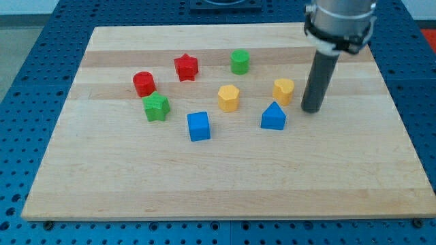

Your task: Point your arm at green star

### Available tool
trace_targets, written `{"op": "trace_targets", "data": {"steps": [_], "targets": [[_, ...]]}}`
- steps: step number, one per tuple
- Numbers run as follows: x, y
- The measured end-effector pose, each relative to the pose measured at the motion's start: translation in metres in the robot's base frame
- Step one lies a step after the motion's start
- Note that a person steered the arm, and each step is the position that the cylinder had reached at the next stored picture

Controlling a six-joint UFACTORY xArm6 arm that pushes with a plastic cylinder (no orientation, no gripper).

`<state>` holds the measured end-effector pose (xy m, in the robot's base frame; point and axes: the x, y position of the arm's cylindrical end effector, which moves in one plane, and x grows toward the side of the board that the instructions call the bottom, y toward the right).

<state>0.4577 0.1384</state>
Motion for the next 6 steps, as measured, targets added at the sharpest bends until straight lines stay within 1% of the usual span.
{"op": "trace_targets", "data": {"steps": [1, 2, 3, 4, 5, 6], "targets": [[0.052, -0.038], [0.081, -0.099], [0.085, -0.184], [0.071, -0.254], [0.041, -0.304], [0.013, -0.324]]}}
